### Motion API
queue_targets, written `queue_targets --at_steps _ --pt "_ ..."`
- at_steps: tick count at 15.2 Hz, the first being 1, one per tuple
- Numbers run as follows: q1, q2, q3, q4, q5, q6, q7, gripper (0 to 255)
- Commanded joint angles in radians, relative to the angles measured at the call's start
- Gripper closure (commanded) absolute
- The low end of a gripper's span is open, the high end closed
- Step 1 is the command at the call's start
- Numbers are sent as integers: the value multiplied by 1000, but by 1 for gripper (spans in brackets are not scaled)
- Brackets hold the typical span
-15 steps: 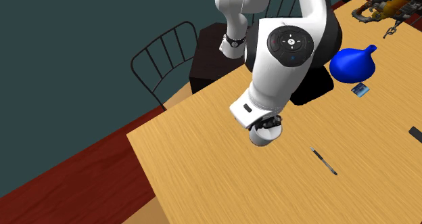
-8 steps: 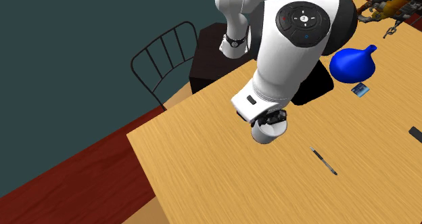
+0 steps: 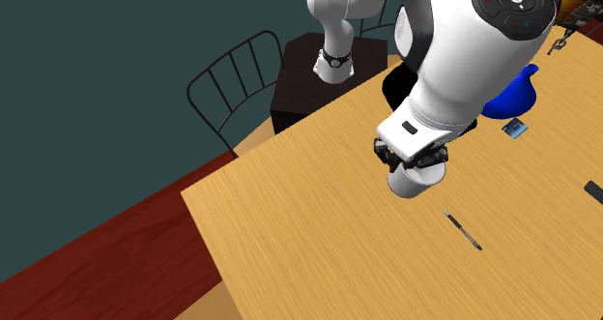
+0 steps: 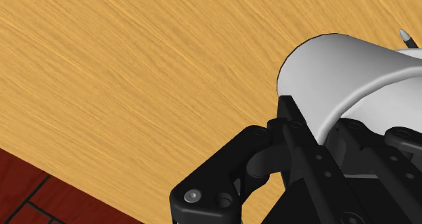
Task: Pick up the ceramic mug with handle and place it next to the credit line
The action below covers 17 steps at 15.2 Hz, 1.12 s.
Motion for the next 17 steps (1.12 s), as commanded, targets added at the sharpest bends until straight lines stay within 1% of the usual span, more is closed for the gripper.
queue_targets --at_steps 1,9,17 --pt "23 -21 18 -29 -3 10 43 255" --pt "120 -41 102 -56 -22 25 229 255" --pt "222 1 186 -6 -55 20 423 255"
